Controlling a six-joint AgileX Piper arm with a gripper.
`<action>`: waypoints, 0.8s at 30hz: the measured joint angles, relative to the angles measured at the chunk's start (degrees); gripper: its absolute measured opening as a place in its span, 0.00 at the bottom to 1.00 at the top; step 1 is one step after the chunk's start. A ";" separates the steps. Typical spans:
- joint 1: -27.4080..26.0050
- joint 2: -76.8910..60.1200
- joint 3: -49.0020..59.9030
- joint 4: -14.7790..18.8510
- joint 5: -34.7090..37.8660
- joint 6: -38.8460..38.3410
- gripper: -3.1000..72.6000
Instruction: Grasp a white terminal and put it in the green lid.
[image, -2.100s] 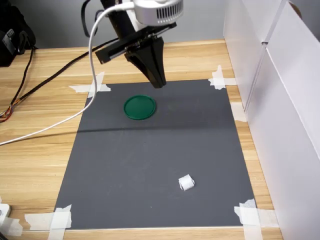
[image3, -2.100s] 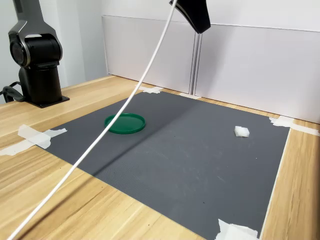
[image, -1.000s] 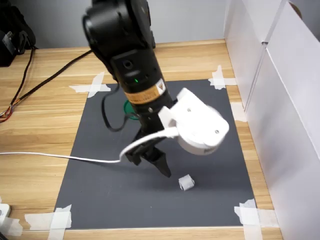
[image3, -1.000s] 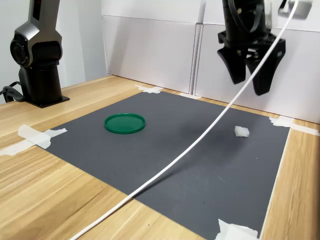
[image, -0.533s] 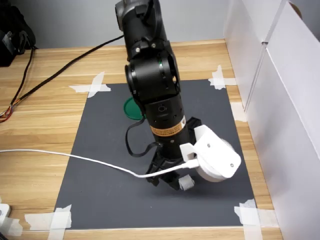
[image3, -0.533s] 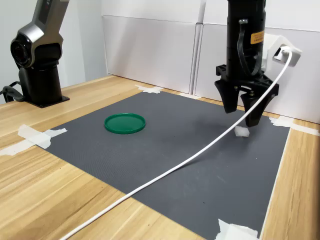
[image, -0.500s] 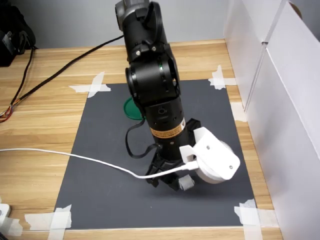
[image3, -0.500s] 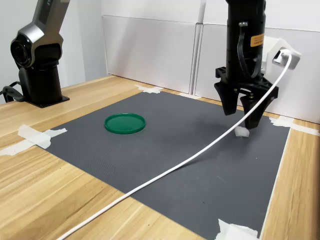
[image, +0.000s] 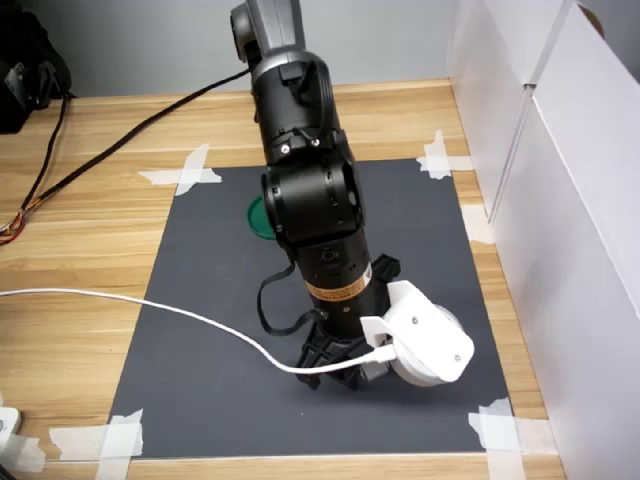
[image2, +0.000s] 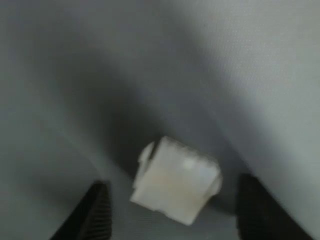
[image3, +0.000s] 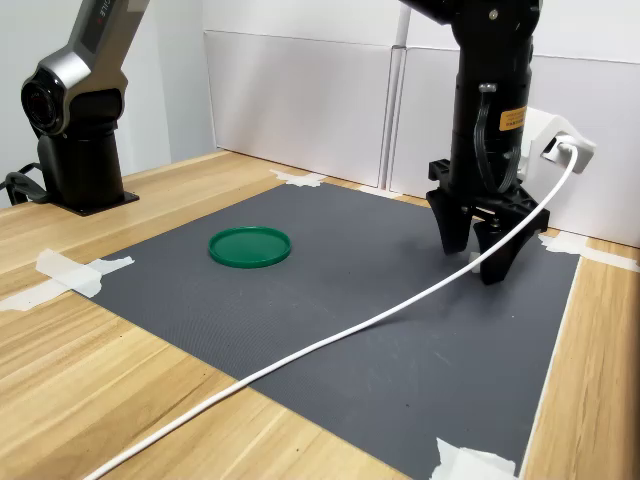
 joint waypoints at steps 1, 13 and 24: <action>0.00 0.07 -0.06 -0.16 -0.13 0.00 0.81; -0.05 -0.11 -3.60 0.22 -0.91 0.04 0.48; 0.00 -9.46 -0.33 -1.02 4.67 -0.01 0.48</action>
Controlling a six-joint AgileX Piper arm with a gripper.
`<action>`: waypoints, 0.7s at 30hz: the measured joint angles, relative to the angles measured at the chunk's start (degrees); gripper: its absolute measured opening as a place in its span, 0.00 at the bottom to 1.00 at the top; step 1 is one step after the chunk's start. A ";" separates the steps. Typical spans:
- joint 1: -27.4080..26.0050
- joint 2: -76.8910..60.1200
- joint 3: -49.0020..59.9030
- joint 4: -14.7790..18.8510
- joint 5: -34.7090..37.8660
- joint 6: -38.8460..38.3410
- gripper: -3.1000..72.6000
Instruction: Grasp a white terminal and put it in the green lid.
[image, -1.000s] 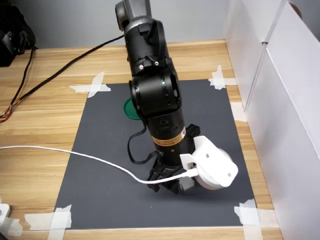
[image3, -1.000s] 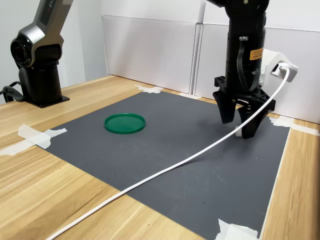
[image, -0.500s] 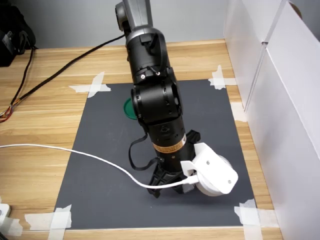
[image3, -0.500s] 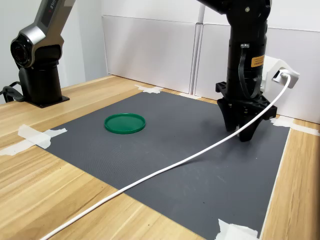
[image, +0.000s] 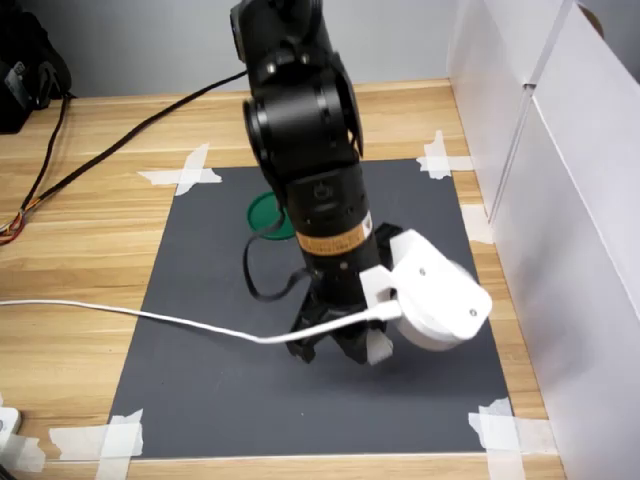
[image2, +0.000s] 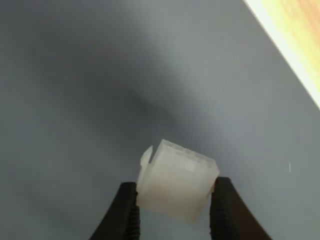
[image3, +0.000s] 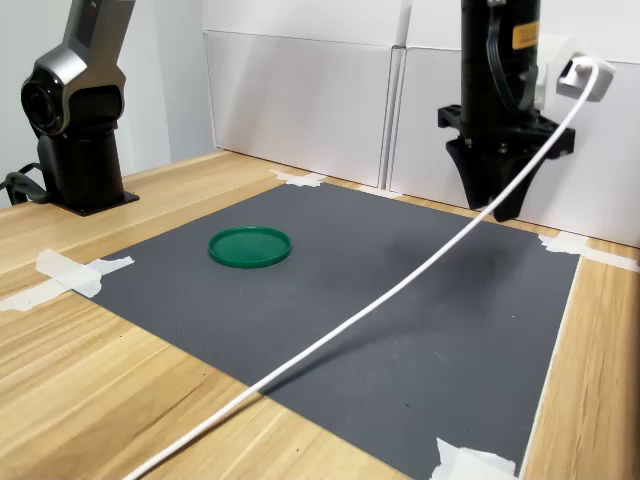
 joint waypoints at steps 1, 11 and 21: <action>0.00 -1.59 1.36 -0.06 0.08 0.00 0.48; -10.87 -22.49 19.51 15.64 -7.38 -7.43 0.48; -21.72 -42.55 39.95 18.72 -8.10 -16.76 0.48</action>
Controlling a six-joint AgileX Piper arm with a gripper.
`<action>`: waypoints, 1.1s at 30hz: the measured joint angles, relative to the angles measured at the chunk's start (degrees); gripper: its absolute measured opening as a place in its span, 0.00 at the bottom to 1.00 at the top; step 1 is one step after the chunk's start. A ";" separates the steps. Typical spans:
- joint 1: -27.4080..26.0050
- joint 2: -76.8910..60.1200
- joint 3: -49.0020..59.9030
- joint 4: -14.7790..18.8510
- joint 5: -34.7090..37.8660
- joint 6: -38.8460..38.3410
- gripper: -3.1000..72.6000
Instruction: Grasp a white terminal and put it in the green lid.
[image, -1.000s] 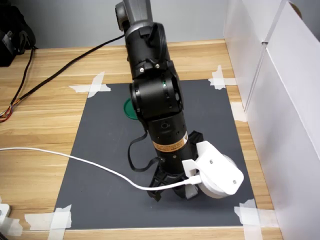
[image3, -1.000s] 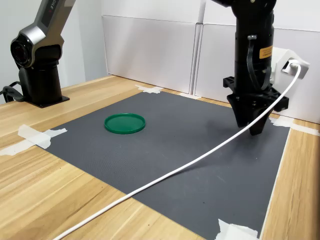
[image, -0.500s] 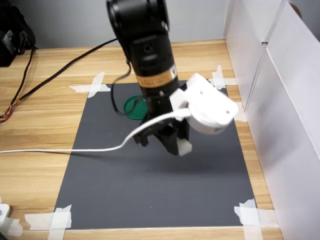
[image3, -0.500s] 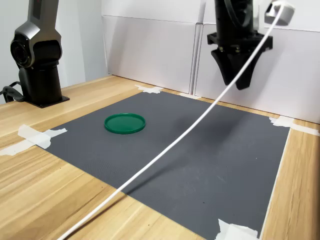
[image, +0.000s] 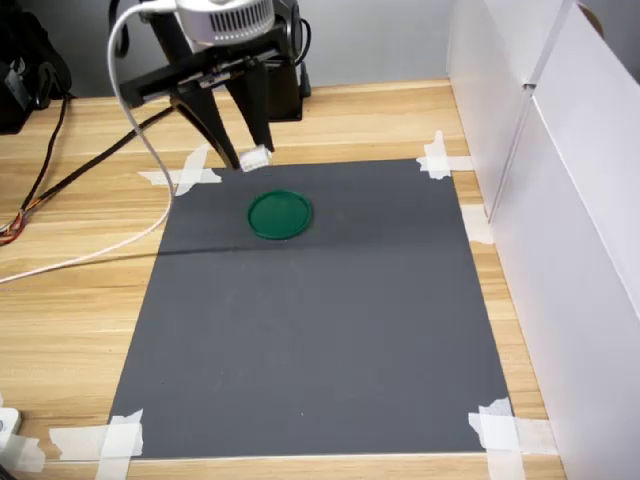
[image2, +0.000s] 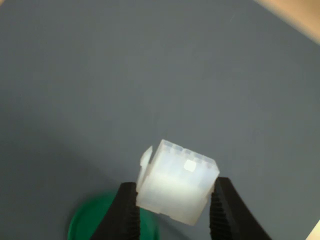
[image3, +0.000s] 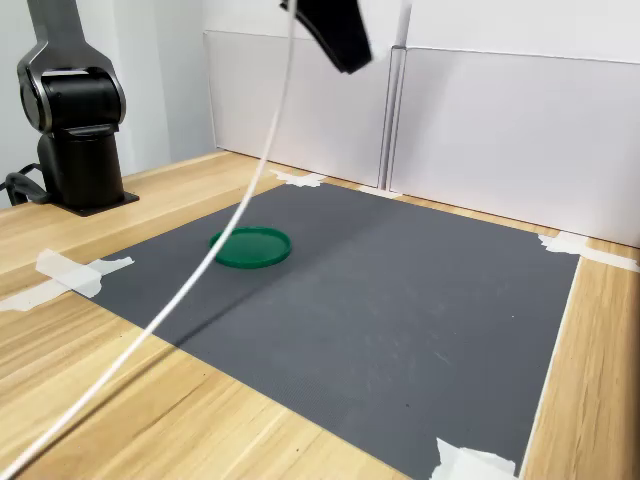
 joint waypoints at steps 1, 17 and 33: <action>-0.05 -1.72 2.50 -0.56 0.14 -0.89 0.48; -0.18 -14.75 20.44 -8.11 0.23 0.73 0.48; -0.20 0.11 20.12 -14.16 -2.10 0.29 0.48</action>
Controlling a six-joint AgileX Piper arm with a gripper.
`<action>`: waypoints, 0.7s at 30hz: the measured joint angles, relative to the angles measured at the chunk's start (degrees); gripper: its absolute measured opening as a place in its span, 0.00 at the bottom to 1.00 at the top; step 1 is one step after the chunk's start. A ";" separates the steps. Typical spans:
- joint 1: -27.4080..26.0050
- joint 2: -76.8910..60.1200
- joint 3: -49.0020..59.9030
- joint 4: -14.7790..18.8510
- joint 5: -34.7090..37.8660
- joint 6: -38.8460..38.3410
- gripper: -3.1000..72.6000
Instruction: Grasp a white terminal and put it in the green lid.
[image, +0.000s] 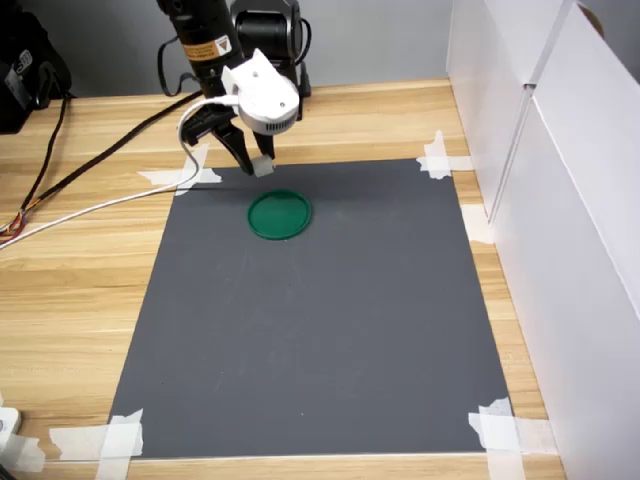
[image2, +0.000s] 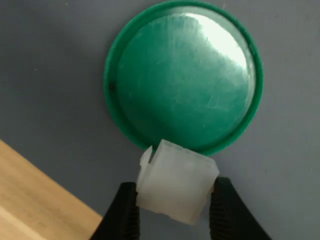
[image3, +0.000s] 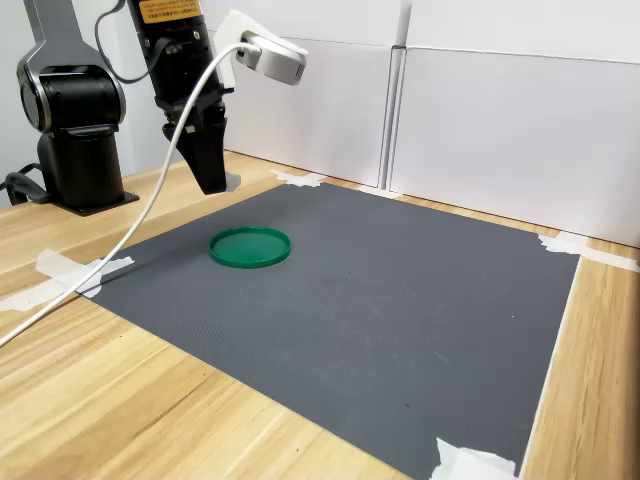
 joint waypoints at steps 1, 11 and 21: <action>0.00 0.70 -0.21 0.00 -0.47 -0.58 0.48; 0.00 4.89 -0.36 0.35 -5.42 -5.09 0.48; 0.00 4.90 -0.41 3.59 -4.32 -8.70 0.51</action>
